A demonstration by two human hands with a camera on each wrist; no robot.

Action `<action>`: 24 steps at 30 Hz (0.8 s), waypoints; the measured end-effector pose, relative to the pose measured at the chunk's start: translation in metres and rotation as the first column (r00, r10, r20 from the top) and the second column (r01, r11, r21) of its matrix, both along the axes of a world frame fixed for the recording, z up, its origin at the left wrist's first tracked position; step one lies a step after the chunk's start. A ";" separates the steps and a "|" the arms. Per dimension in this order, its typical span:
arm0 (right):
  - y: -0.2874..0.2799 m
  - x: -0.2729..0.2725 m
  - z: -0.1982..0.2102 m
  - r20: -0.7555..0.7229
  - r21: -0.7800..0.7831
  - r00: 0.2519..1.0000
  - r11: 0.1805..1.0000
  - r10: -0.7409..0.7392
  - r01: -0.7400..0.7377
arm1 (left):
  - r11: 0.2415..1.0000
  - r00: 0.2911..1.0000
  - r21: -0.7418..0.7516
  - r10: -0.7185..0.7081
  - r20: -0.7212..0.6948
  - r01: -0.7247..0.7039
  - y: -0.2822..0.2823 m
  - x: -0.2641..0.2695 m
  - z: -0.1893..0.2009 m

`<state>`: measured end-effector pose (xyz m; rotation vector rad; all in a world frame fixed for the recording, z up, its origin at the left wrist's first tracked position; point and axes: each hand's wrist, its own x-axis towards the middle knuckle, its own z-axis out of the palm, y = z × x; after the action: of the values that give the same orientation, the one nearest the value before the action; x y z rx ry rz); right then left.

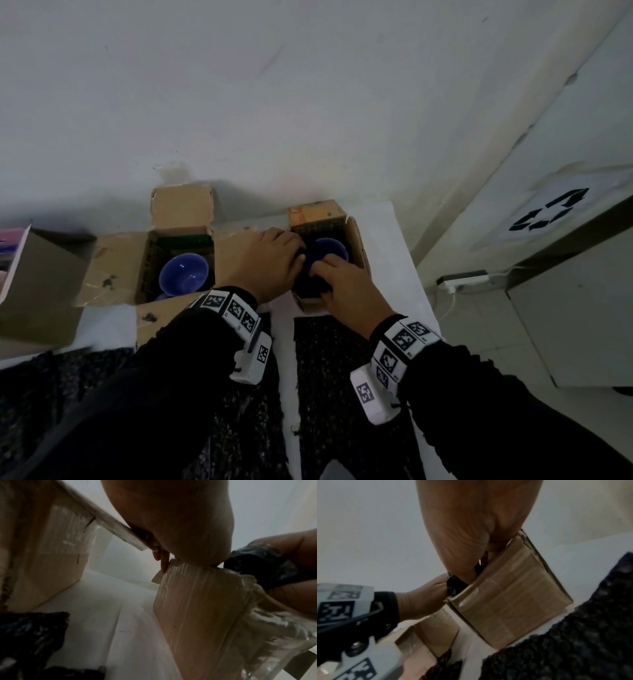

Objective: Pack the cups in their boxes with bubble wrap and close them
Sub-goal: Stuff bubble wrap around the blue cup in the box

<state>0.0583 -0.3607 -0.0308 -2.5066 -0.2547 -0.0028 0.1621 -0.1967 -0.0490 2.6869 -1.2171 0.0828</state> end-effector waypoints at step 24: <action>-0.009 -0.019 -0.006 -0.002 -0.318 0.991 0.939 0.135 -0.129 | 0.999 0.998 -0.047 0.016 0.055 -0.013 0.022 -0.062 0.001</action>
<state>0.0389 -0.3697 -0.0370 -2.8052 -0.4645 0.0742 0.1001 -0.1752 -0.0479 2.6702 -1.1956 0.1862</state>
